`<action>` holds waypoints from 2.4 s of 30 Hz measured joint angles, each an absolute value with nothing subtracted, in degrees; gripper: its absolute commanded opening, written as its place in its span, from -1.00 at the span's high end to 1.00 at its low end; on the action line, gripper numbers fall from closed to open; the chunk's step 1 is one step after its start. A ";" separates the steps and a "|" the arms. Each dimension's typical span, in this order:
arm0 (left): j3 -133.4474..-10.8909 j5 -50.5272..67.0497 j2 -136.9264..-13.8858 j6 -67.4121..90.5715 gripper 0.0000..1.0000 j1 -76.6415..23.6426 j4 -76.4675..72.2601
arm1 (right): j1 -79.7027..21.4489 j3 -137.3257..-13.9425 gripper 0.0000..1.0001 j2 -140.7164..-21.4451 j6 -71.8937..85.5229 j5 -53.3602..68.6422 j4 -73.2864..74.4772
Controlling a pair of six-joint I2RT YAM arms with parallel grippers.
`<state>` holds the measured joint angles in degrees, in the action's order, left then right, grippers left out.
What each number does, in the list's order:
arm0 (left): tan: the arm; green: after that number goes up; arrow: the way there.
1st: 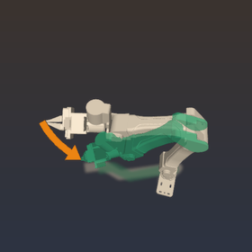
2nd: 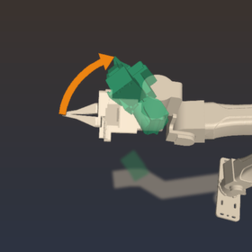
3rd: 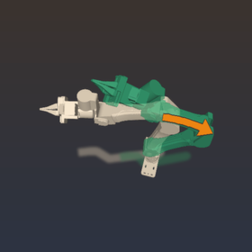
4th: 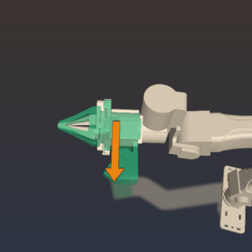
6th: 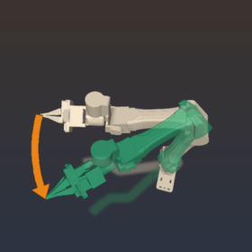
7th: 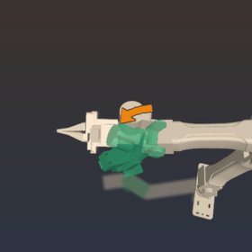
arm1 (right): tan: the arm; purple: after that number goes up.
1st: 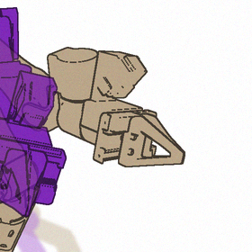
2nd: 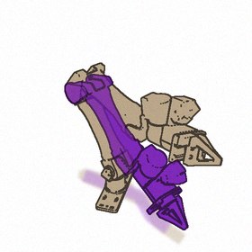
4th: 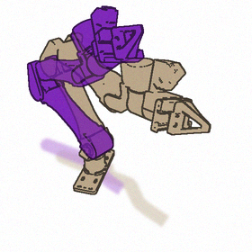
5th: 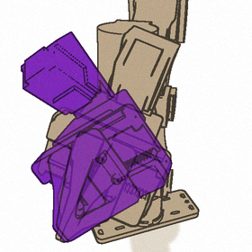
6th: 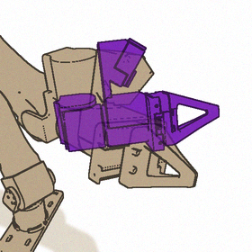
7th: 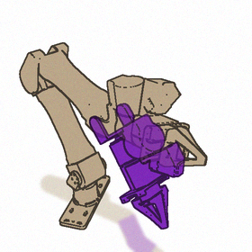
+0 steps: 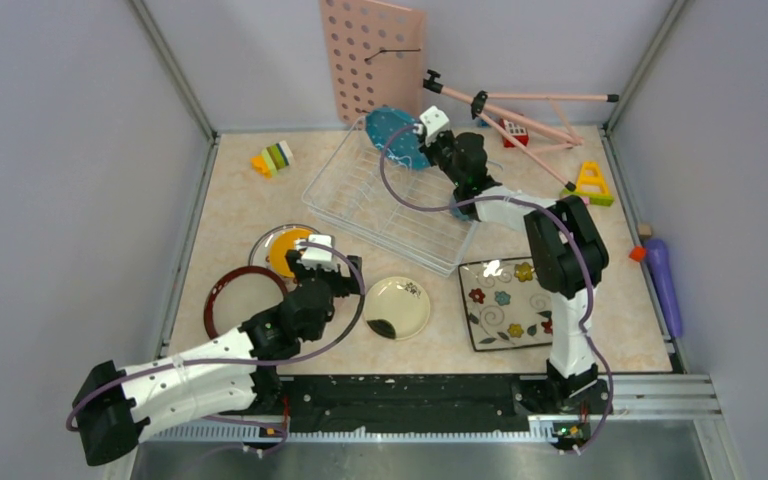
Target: Load the mixed dishes into the dish rack
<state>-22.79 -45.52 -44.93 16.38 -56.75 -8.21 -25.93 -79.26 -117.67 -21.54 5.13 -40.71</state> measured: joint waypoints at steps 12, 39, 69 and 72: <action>-22.79 -44.21 -46.41 16.38 -0.89 -56.71 -8.64 | -25.58 -81.82 -0.51 -117.75 -18.22 4.29 -38.81; -21.98 -17.04 -49.76 9.41 -0.82 -56.66 -11.03 | -25.34 -65.08 -0.50 -72.90 20.62 -10.13 -0.84; -40.53 -0.69 -74.22 -9.10 -0.75 -74.78 -7.86 | -24.45 -32.58 -0.94 -35.88 73.93 -16.84 61.93; -47.33 -0.03 -79.31 -11.53 -0.71 -75.83 -4.51 | -24.45 -32.67 -0.94 -35.94 76.36 -18.15 63.40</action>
<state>-47.33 -0.03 -79.31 -11.53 -75.83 -4.51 -24.45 -32.67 -35.94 76.36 -18.15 63.40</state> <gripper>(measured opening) 0.872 0.968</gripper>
